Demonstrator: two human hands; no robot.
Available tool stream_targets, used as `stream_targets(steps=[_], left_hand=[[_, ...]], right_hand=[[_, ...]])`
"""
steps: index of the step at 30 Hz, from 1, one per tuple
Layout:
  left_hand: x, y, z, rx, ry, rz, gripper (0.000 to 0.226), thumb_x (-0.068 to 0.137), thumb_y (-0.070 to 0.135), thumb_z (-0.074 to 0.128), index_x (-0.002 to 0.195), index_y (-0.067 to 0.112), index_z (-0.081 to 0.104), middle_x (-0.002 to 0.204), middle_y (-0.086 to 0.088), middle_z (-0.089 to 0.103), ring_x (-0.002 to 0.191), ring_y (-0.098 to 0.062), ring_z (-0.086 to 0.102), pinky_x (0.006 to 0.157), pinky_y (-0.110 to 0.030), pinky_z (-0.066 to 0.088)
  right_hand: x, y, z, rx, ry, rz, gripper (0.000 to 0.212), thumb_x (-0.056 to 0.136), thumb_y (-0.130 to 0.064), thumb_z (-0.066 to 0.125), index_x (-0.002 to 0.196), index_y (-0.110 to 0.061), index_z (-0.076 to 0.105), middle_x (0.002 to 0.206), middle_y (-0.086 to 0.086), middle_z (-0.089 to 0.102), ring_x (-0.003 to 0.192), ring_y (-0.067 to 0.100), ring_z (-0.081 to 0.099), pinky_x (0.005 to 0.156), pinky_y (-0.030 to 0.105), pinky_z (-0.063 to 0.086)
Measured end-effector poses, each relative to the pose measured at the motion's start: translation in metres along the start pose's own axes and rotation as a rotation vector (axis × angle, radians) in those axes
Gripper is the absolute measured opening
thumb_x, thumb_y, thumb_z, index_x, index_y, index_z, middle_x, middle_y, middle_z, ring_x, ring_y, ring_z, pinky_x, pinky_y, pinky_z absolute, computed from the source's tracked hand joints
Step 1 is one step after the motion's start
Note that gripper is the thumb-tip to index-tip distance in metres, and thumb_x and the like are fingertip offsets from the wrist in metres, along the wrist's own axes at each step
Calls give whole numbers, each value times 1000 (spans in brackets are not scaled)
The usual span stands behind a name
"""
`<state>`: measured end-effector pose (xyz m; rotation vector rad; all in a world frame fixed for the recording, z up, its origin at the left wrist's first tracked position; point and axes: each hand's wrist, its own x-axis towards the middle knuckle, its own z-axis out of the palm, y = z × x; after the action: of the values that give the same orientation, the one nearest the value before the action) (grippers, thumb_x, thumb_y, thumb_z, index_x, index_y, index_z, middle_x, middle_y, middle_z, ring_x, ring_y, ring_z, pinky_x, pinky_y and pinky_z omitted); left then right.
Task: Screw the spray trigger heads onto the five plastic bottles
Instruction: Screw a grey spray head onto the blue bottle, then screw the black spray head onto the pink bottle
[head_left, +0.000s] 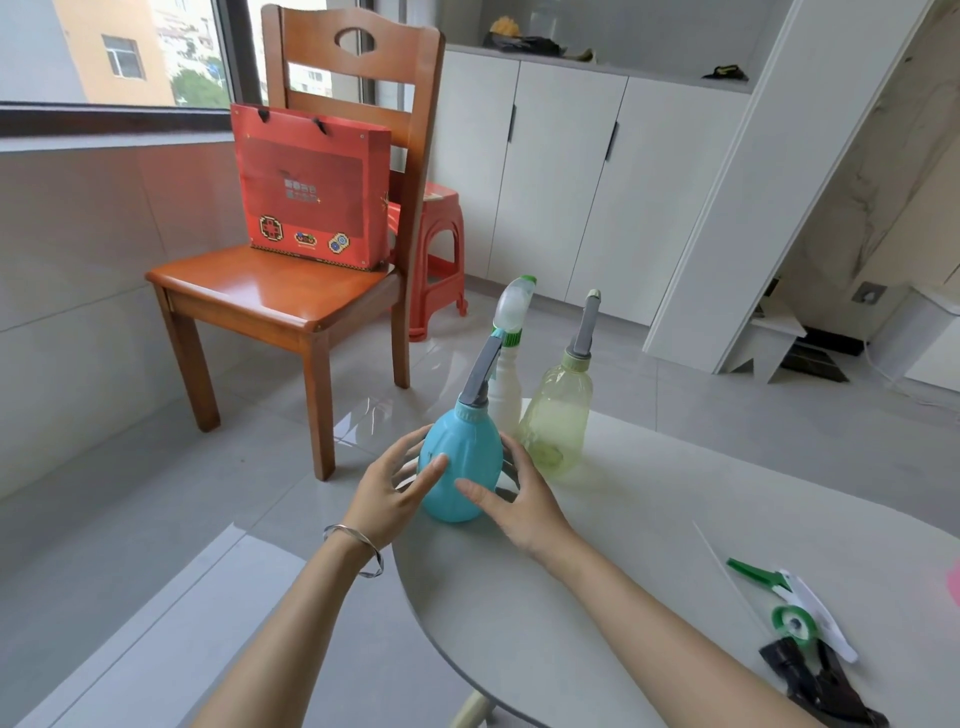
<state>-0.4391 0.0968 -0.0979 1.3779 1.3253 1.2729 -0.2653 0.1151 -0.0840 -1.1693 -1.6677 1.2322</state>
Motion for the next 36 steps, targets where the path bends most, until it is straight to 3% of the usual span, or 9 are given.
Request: stream_targets(steps=[4, 6, 12, 15, 18, 21, 29, 33, 36], left_hand=[[-1, 0, 0, 20, 35, -6, 40, 84, 42, 58, 122, 37, 48, 122, 8, 56, 121, -19, 53, 72, -3, 47], [-2, 0, -1, 57, 77, -10, 49, 86, 39, 58, 132, 28, 45, 135, -1, 53, 125, -24, 52, 82, -12, 47], [-22, 31, -9, 155, 190, 46, 117, 50, 93, 44, 140, 18, 40, 145, -4, 44, 127, -24, 48, 103, -41, 42], [-28, 48, -7, 180, 254, 122, 108, 57, 87, 48, 141, 20, 39, 142, 3, 43, 126, -21, 48, 103, -35, 40], [-34, 69, 5, 212, 306, 206, 80, 77, 64, 54, 142, 23, 35, 138, 9, 41, 128, -18, 45, 100, -28, 35], [-44, 95, 25, 242, 328, 333, 72, 82, 56, 55, 142, 23, 33, 141, 8, 40, 131, -14, 41, 106, -29, 32], [-65, 130, 132, 386, -15, 473, 80, 75, 66, 49, 142, 26, 32, 143, 9, 41, 134, -9, 37, 112, -28, 31], [-64, 121, 194, 455, -178, 453, 89, 73, 68, 48, 147, 24, 22, 149, 5, 35, 135, -11, 37, 111, -27, 30], [-60, 115, 238, 432, -283, 389, 96, 71, 68, 50, 149, 25, 13, 153, 6, 27, 135, -12, 39, 108, -27, 34]], right_hand=[[-2, -4, 0, -22, -8, 3, 78, 80, -30, 73, 144, -26, 29, 143, -10, 41, 132, 2, 37, 107, 27, 38], [-6, -6, -2, -39, 5, 0, 80, 82, -32, 71, 147, -25, 24, 149, -9, 36, 136, 4, 33, 112, 32, 32], [-23, -14, -24, -75, 67, -44, 72, 85, -32, 68, 144, -29, 26, 148, -11, 35, 137, 7, 32, 114, 28, 27], [-35, -24, -43, -84, 84, -83, 68, 85, -31, 67, 142, -30, 29, 143, -16, 36, 135, 5, 34, 108, 22, 28], [-54, -36, -66, -97, 122, -114, 66, 86, -29, 66, 142, -27, 31, 148, -9, 36, 136, 7, 34, 112, 26, 27], [-78, -50, -96, -135, 161, -156, 63, 86, -30, 65, 141, -26, 34, 147, -11, 38, 136, 5, 34, 114, 27, 26], [-159, -51, -198, -316, 401, -261, 59, 85, -29, 66, 125, -58, 34, 128, -47, 33, 116, -30, 30, 96, -4, 24], [-191, -27, -256, -350, 640, -254, 60, 85, -13, 67, 133, -35, 38, 141, -16, 42, 130, -5, 38, 105, 6, 26], [-211, -2, -298, -395, 840, -239, 63, 83, -3, 67, 138, -14, 39, 143, -12, 38, 137, 15, 36, 113, 22, 26]])
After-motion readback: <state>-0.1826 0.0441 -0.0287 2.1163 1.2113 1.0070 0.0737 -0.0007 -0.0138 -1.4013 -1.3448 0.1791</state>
